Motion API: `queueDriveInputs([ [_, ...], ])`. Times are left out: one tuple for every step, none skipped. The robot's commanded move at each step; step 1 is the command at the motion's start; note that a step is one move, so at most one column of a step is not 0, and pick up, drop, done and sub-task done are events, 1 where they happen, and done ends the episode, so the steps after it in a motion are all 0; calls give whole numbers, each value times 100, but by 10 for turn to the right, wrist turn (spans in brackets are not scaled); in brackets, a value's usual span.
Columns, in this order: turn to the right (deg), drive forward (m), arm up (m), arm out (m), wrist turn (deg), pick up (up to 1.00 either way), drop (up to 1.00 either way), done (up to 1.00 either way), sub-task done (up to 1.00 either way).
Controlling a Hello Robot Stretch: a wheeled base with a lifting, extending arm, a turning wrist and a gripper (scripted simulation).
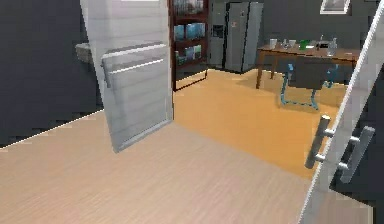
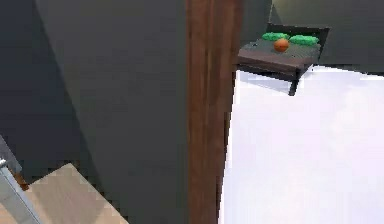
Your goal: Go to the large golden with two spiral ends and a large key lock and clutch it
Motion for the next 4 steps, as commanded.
queueDriveInputs([
  [0, 80, 0, 0, 0, 0, 0, 0, 0],
  [360, 0, 0, 0, 0, 0, 0, 0, 0],
  [0, 100, 0, 0, 0, 0, 0, 0, 0],
  [30, 0, 0, 0, 0, 0, 0, 0, 0],
])
